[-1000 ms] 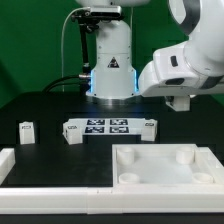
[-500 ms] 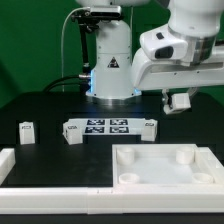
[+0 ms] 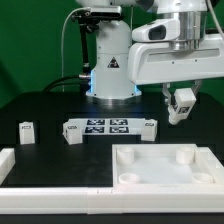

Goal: Assemble one leg

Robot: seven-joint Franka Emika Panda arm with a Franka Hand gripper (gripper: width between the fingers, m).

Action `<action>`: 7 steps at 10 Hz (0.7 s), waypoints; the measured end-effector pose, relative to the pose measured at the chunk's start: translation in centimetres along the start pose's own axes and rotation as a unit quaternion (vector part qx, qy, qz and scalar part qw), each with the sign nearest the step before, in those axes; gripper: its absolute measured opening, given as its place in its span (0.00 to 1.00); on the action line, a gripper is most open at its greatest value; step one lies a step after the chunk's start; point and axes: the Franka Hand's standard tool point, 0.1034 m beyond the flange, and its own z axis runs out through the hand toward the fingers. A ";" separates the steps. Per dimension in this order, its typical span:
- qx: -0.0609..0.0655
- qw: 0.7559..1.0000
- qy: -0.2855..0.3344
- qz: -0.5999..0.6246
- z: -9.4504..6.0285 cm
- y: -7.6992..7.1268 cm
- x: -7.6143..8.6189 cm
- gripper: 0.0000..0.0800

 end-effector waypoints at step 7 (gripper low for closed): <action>-0.001 0.998 0.035 -0.046 -0.9 0.3 6.9 0.36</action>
Offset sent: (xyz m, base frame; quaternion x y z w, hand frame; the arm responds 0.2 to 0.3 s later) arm 0.0703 0.0000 0.0190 -0.0036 -0.0537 -0.0721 0.9959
